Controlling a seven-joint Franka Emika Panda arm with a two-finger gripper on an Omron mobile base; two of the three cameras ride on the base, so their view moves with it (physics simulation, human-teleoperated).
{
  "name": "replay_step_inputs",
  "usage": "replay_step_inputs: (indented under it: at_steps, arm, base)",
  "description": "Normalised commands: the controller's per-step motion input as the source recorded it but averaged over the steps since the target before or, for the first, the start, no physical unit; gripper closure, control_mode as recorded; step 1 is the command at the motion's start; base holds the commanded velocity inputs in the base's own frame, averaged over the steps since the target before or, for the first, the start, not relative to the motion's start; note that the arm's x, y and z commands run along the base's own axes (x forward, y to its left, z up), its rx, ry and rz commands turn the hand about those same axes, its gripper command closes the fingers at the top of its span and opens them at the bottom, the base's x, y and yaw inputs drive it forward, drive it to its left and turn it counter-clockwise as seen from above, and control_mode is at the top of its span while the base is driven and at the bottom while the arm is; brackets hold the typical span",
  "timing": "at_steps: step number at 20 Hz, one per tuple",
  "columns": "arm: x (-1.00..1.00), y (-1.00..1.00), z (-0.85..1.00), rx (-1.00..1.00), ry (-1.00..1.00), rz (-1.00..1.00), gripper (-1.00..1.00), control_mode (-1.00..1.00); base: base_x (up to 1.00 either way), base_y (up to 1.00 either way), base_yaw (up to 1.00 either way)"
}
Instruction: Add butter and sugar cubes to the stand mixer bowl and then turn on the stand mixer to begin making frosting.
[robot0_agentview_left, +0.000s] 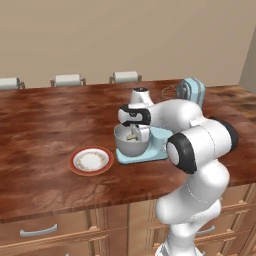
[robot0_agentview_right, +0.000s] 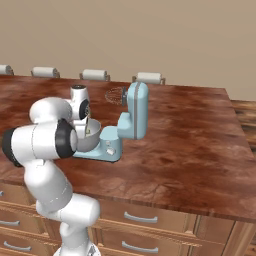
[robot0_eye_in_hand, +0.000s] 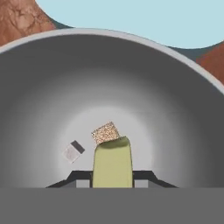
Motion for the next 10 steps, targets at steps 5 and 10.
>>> replay_step_inputs:
  at_steps: [5,10]
  arm:
    - [0.37,0.01,-0.14,0.00,0.00,0.00,1.00,-1.00]
    - [0.23,0.00,-0.30,0.00,0.00,0.00,-1.00,-1.00]
  base:
    - [0.00,0.00,0.00]
    - [0.00,0.00,0.00]
